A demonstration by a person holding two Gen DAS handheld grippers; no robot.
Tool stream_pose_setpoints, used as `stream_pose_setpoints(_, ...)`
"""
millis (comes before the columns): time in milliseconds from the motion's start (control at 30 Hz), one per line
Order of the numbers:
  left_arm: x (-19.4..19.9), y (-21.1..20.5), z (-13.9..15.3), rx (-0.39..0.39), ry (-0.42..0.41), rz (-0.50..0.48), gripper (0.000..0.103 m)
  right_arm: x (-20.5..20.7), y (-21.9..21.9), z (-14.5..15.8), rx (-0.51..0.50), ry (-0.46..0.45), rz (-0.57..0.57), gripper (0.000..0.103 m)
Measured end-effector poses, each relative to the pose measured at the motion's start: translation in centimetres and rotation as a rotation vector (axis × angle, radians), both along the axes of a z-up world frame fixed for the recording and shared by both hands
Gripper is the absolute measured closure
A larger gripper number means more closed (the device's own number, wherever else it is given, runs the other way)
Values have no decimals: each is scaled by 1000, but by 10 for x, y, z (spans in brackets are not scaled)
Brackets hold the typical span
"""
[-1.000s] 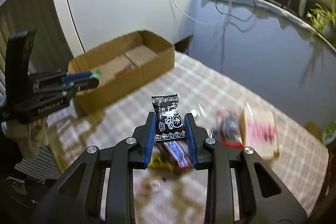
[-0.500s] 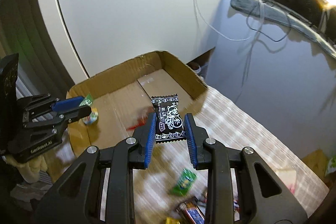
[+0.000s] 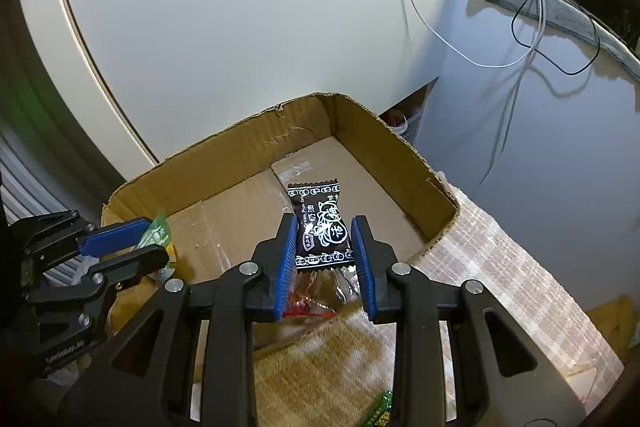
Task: Organize snacks
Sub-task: 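Carry both candies over the box and open both grippers to release, then grasp the Snickers bar with the right gripper while the left grasps the green candy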
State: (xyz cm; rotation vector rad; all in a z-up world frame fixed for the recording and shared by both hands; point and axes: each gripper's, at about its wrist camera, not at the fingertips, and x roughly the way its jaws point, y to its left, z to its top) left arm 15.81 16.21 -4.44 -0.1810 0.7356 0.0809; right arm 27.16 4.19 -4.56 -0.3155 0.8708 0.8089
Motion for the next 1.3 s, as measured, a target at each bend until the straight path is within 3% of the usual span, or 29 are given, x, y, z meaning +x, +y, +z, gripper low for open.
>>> stream_pose_setpoints(100, 1, 0, 0, 3, -2, -2, 81, 3, 1, -1, -3, 0, 0, 73)
stream_pose_setpoints(133, 1, 0, 0, 4, 0, -1, 79, 3, 0, -1, -2, 0, -3, 63)
stream_pose_setpoints(167, 1, 1, 0, 3, 1, 0, 70, 3, 0, -1, -2, -3, -8, 54)
stream_pose_setpoints(200, 1, 1, 0, 3, -1, 6, 63, 3, -1, 0, -2, -7, -14, 35)
stream_pose_setpoints(233, 0, 1, 1, 4, -4, 9, 52, 3, -3, 1, 0, -17, -19, 25)
stream_pose_setpoints(267, -1, 0, 1, 4, -8, 8, 50, 2, -4, 2, 1, -23, -20, 23)
stream_pose_setpoints(633, -5, -8, 7, 7, -19, -3, 50, -1, -30, 13, 15, -53, -74, 22)
stream_pose_setpoints(933, -15, -29, 14, 1, -36, -42, 50, -21, -77, 37, 103, -83, -82, 21)
stream_pose_setpoints(1300, -22, -76, 18, 1, -50, -136, 50, -73, -151, 34, 42, -82, -101, 21)
